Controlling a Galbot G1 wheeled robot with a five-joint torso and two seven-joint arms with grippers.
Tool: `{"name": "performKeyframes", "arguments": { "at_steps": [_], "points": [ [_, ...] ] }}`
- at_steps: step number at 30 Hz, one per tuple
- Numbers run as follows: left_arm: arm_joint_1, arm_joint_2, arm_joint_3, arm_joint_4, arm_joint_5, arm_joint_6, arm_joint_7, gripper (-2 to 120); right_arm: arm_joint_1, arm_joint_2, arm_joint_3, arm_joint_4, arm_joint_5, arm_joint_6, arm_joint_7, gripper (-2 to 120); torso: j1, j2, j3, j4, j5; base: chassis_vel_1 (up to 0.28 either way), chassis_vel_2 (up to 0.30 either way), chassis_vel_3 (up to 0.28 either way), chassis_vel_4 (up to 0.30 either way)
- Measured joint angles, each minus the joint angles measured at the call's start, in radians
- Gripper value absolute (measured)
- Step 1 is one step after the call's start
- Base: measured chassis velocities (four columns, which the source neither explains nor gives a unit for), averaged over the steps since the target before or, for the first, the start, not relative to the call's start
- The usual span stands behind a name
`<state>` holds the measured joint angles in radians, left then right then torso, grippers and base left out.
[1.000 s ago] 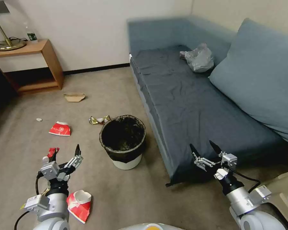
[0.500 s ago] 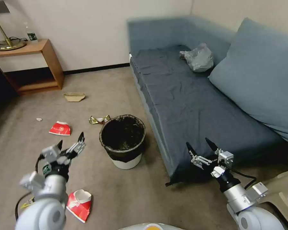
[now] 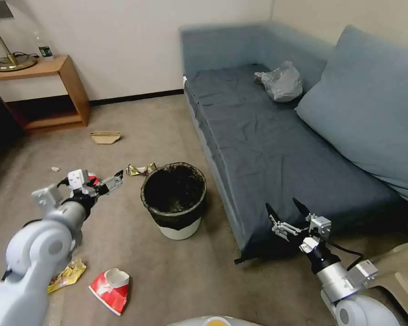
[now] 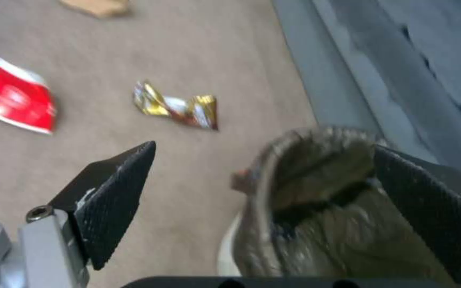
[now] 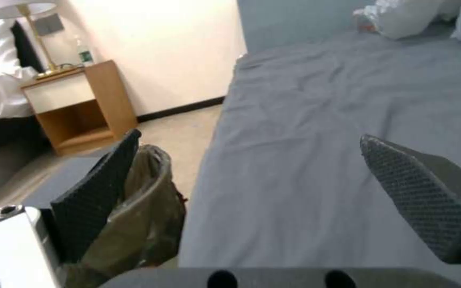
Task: Pick up the trash can from the floor.
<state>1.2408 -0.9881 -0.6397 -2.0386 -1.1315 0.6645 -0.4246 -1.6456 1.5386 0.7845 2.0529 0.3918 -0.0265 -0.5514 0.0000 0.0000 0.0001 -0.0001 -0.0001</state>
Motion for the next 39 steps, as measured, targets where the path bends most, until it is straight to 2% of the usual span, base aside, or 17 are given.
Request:
{"name": "performKeyframes", "arguments": {
  "at_steps": [2, 6, 8, 11, 21, 23, 29, 35, 39],
  "points": [
    [-0.066, 0.006, 0.074, 0.043, -0.022, 0.017, -0.019, 98, 0.007, 0.001, 0.011, -0.012, 0.000, 0.000, 0.001, 100, 0.000, 0.000, 0.000, 0.0000, 0.0000, 0.000, 0.000, 0.000, 0.000],
    [-0.114, 0.002, 0.127, 0.081, -0.028, 0.023, -0.030, 98, 0.013, 0.001, 0.020, -0.022, 0.000, 0.000, 0.003, 100, 0.000, 0.000, 0.000, -0.0001, 0.0001, 0.000, 0.000, 0.000, 0.000],
    [-0.167, -0.016, 0.180, 0.141, -0.024, 0.024, -0.037, 98, 0.024, 0.000, 0.028, -0.037, 0.000, 0.000, 0.006, 100, 0.000, 0.000, 0.000, 0.0002, 0.0001, 0.000, 0.000, 0.000, 0.000],
    [-0.201, -0.035, 0.208, 0.182, -0.020, 0.026, -0.040, 98, 0.035, 0.000, 0.033, -0.046, 0.000, 0.000, 0.009, 100, 0.000, 0.000, 0.000, 0.0002, 0.0004, 0.000, 0.000, 0.000, 0.000],
    [-0.260, -0.091, 0.268, 0.279, 0.021, 0.029, -0.044, 98, 0.060, -0.008, 0.049, -0.069, 0.003, -0.005, 0.021, 100, 0.000, 0.000, 0.000, 0.0003, 0.0002, 0.000, 0.000, 0.000, 0.000],
    [-0.281, -0.110, 0.290, 0.314, 0.044, 0.029, -0.043, 98, 0.067, -0.009, 0.058, -0.079, 0.006, -0.005, 0.022, 100, 0.000, 0.000, 0.000, -0.0002, 0.0002, 0.000, 0.000, 0.000, 0.000],
    [-0.291, -0.128, 0.308, 0.347, 0.075, 0.029, -0.039, 98, 0.086, -0.008, 0.055, -0.095, 0.006, -0.006, 0.024, 100, 0.000, 0.000, 0.000, 0.0005, 0.0002, 0.000, 0.000, 0.000, 0.000],
    [-0.308, -0.157, 0.327, 0.394, 0.095, 0.026, -0.036, 97, 0.090, -0.002, 0.061, -0.105, 0.001, -0.005, 0.024, 100, 0.000, 0.000, 0.000, 0.0001, 0.0001, 0.000, 0.000, 0.000, 0.000],
    [-0.320, -0.173, 0.334, 0.415, 0.100, 0.026, -0.036, 86, 0.092, -0.006, 0.067, -0.108, 0.004, -0.005, 0.024, 100, 0.000, 0.000, 0.000, 0.0001, 0.0001, 0.000, 0.000, 0.000, 0.000]
  ]
}}
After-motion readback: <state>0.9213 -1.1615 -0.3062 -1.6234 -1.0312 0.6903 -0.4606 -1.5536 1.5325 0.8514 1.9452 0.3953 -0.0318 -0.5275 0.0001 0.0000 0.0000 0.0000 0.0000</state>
